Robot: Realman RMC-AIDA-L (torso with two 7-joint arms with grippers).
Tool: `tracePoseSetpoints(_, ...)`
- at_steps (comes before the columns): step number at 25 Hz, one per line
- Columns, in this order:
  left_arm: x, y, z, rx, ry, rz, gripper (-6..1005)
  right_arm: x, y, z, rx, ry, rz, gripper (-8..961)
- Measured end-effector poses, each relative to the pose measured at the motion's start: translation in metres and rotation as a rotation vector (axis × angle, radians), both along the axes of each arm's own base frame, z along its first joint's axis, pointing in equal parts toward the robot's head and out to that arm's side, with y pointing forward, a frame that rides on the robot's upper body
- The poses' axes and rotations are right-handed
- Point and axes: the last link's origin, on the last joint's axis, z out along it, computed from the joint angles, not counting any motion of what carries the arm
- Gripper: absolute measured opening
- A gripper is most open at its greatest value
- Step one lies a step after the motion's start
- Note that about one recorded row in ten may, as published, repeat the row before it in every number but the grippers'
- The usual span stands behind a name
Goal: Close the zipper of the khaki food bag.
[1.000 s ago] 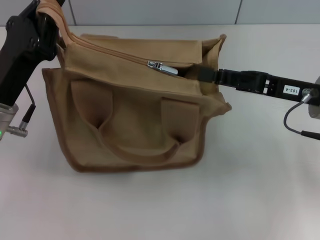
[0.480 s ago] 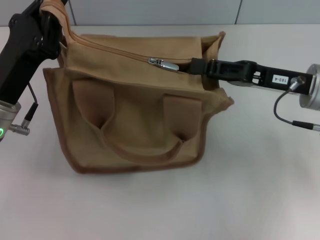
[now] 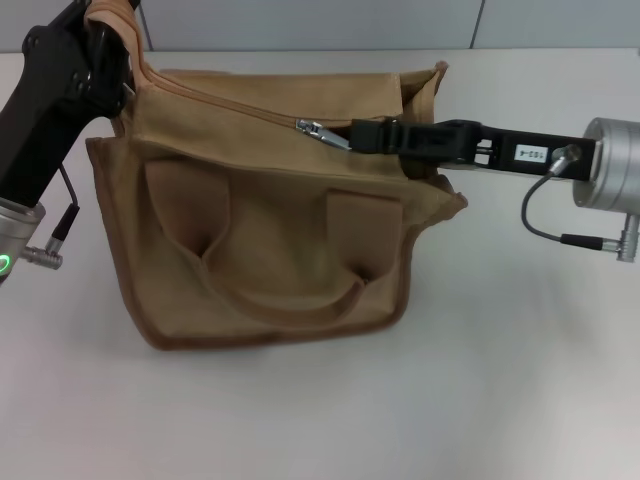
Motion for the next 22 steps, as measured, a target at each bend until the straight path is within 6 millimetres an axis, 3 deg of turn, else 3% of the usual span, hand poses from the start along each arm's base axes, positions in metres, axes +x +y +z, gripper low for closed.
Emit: tracePoseSetpoints(22,0.005,0.004,-0.001,-0.009,0.006,-0.018,-2,-0.019,0.012,-0.012,0.011,-0.061,0.060,317)
